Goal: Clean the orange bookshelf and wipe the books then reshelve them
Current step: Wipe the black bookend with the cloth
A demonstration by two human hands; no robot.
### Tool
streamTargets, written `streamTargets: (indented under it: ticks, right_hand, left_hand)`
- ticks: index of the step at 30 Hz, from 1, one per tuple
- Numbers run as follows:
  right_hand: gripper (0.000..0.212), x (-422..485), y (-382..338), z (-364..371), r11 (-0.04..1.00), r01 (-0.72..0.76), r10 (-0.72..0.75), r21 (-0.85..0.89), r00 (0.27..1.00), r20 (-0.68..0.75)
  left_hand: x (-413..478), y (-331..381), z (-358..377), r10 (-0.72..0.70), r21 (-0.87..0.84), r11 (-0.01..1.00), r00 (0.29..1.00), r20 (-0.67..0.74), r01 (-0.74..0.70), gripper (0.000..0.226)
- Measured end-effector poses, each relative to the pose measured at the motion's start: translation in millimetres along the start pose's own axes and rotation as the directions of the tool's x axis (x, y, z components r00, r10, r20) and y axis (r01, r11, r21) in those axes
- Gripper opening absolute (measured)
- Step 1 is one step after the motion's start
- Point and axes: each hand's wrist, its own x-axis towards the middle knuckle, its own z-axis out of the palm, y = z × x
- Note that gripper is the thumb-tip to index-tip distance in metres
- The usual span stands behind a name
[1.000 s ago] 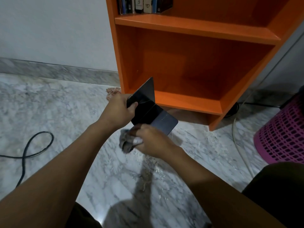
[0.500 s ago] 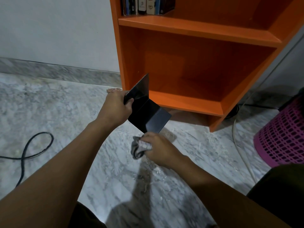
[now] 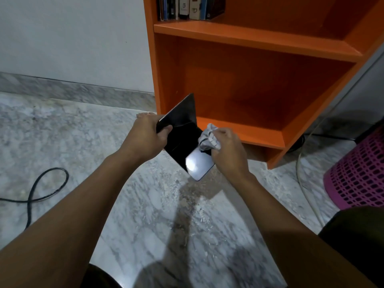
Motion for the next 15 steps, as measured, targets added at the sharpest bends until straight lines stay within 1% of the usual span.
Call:
streamTargets:
  ticks: [2, 3, 4, 5, 6, 7, 8, 9, 10, 12, 14, 15]
  right_hand:
    - [0.052, -8.9, -6.1, 9.3, 0.993, 0.104, -0.100, -0.058, 0.992, 0.075]
    - [0.053, -14.7, -10.0, 13.8, 0.987, 0.152, -0.144, -0.047, 0.981, 0.130]
    - [0.053, -21.3, -15.6, 17.6, 0.981, 0.191, -0.183, -0.020, 0.959, 0.217]
    - [0.051, -28.5, -21.8, 21.2, 0.973, 0.230, -0.224, 0.023, 0.916, 0.334]
    - [0.047, -35.8, -29.9, 24.1, 0.961, 0.263, -0.270, 0.081, 0.846, 0.460]
    - [0.043, -42.9, -37.7, 27.8, 0.944, 0.296, -0.324, 0.144, 0.768, 0.553]
    - [0.039, -49.3, -46.0, 30.5, 0.922, 0.332, -0.382, 0.198, 0.712, 0.589]
    - [0.036, -53.3, -53.0, 32.9, 0.904, 0.358, -0.425, 0.234, 0.689, 0.587]
    - [0.033, -54.8, -59.0, 32.8, 0.887, 0.377, -0.462, 0.268, 0.693, 0.554]
    - [0.024, -49.5, -64.2, 28.5, 0.867, 0.384, -0.494, 0.316, 0.743, 0.452]
    - [0.020, -39.4, -63.2, 17.1, 0.878, 0.352, -0.457, 0.323, 0.816, 0.354]
    - [0.023, -33.3, -59.8, 11.3, 0.892, 0.333, -0.422, 0.306, 0.855, 0.300]
  left_hand:
    - [-1.2, 4.0, 0.3, 0.017, -0.014, 1.000, 1.000, -0.026, -0.017, 0.017]
    - [-1.5, 5.3, 0.3, 0.024, -0.013, 1.000, 0.999, -0.036, -0.025, 0.018]
    - [-2.4, 6.4, 0.5, 0.025, -0.013, 1.000, 0.999, -0.039, -0.025, 0.018]
    - [-2.9, 7.0, 0.3, 0.020, -0.015, 1.000, 0.999, -0.042, -0.021, 0.017]
    - [-2.5, 6.6, 0.0, 0.015, -0.017, 1.000, 0.999, -0.046, -0.016, 0.016]
    - [-2.3, 6.4, 0.0, 0.007, -0.020, 1.000, 0.999, -0.053, -0.008, 0.016]
    - [-1.5, 5.7, -0.1, -0.003, -0.020, 1.000, 0.998, -0.059, 0.002, 0.015]
    - [-1.4, 5.7, 0.1, -0.008, -0.017, 1.000, 0.998, -0.061, 0.007, 0.014]
    - [-1.1, 5.1, 0.4, -0.009, -0.009, 1.000, 0.998, -0.058, 0.009, 0.014]
    - [-0.7, 3.3, 0.8, 0.009, 0.020, 1.000, 0.999, -0.041, -0.008, 0.015]
    - [0.2, -0.1, 1.0, 0.023, 0.040, 0.999, 1.000, -0.020, -0.022, 0.018]
    - [0.5, -1.3, 0.4, 0.028, 0.047, 0.999, 0.999, -0.015, -0.027, 0.020]
